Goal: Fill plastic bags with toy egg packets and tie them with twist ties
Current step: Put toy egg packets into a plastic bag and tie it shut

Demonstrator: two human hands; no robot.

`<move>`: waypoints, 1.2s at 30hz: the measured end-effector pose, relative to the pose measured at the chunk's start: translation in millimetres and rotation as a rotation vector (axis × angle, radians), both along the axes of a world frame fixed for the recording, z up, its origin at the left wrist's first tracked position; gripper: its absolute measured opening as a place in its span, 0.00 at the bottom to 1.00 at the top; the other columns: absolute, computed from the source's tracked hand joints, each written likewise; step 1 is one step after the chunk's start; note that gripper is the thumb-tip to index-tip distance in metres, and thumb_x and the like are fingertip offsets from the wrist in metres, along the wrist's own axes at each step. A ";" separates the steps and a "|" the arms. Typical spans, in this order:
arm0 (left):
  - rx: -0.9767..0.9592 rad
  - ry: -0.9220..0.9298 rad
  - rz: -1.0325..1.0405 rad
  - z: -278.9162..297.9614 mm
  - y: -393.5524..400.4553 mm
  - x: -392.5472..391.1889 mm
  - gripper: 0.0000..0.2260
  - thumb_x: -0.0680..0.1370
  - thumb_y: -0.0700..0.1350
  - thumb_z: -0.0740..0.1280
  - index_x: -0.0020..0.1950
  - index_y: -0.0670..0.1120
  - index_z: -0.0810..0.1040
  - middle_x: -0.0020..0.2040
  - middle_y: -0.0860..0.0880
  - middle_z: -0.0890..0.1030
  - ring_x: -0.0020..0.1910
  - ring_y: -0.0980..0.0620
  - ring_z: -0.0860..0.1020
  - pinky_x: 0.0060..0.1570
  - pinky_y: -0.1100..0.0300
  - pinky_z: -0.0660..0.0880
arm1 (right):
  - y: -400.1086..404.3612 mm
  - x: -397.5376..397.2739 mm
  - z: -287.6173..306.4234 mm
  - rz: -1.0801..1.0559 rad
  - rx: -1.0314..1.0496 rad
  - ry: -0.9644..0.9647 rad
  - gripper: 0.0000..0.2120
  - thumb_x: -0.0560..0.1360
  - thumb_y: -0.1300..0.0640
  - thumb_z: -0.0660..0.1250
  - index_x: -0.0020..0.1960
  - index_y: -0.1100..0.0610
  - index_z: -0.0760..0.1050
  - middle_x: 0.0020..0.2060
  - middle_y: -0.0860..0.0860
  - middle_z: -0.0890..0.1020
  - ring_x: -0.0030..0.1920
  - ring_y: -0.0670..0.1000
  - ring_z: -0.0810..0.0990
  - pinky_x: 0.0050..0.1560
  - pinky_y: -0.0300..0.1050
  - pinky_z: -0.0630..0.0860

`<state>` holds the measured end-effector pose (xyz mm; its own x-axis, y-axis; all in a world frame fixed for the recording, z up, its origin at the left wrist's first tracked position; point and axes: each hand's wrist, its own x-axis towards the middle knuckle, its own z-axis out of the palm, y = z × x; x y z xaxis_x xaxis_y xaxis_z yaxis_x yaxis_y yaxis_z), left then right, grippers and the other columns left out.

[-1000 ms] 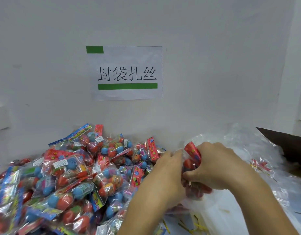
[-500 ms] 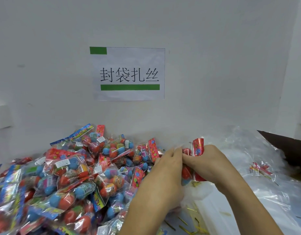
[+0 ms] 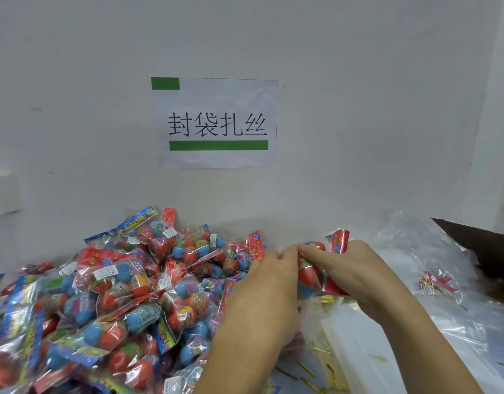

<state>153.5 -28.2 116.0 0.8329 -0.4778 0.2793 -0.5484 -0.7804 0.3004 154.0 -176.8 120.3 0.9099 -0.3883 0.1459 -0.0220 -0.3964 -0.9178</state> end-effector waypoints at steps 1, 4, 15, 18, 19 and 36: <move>-0.007 0.007 -0.001 0.4 0.4 -0.2 0.34 0.76 0.36 0.66 0.77 0.54 0.55 0.66 0.50 0.67 0.63 0.46 0.69 0.60 0.48 0.75 | 1.2 1.3 -1.0 0.014 0.032 -0.012 0.21 0.67 0.43 0.77 0.41 0.61 0.80 0.38 0.60 0.86 0.42 0.58 0.86 0.49 0.57 0.83; -0.012 0.022 0.032 1.1 3.0 -0.4 0.34 0.76 0.35 0.65 0.78 0.53 0.55 0.71 0.52 0.67 0.65 0.46 0.71 0.63 0.49 0.74 | 8.2 6.1 -6.9 0.063 0.077 -0.014 0.22 0.70 0.44 0.75 0.43 0.65 0.80 0.38 0.62 0.84 0.37 0.54 0.83 0.44 0.50 0.80; 0.076 -0.012 0.032 9.7 -4.7 -9.7 0.19 0.76 0.33 0.65 0.64 0.45 0.65 0.59 0.48 0.72 0.62 0.46 0.70 0.54 0.53 0.73 | 23.9 18.9 -29.9 0.146 0.006 0.059 0.19 0.76 0.57 0.65 0.26 0.52 0.76 0.22 0.44 0.73 0.26 0.48 0.70 0.37 0.47 0.71; 0.062 0.029 -0.037 11.4 -8.9 -14.2 0.21 0.76 0.35 0.65 0.68 0.45 0.66 0.61 0.47 0.73 0.62 0.45 0.72 0.52 0.55 0.71 | 16.8 19.7 -29.1 0.110 -0.106 0.079 0.11 0.76 0.58 0.65 0.35 0.56 0.77 0.31 0.52 0.79 0.34 0.54 0.75 0.39 0.48 0.73; 0.042 0.047 -0.071 12.3 -10.1 -15.7 0.22 0.76 0.35 0.65 0.68 0.46 0.67 0.61 0.48 0.74 0.61 0.46 0.73 0.52 0.56 0.71 | 13.5 19.5 -28.7 0.107 -0.143 0.087 0.10 0.76 0.60 0.64 0.36 0.56 0.76 0.32 0.53 0.79 0.34 0.53 0.75 0.38 0.46 0.72; -0.336 -0.130 0.054 13.3 -0.5 2.0 0.05 0.79 0.42 0.64 0.48 0.46 0.80 0.45 0.47 0.80 0.46 0.46 0.79 0.47 0.48 0.78 | 6.7 11.5 -14.6 0.212 0.207 0.077 0.13 0.72 0.52 0.70 0.34 0.56 0.72 0.30 0.53 0.75 0.30 0.49 0.75 0.35 0.43 0.73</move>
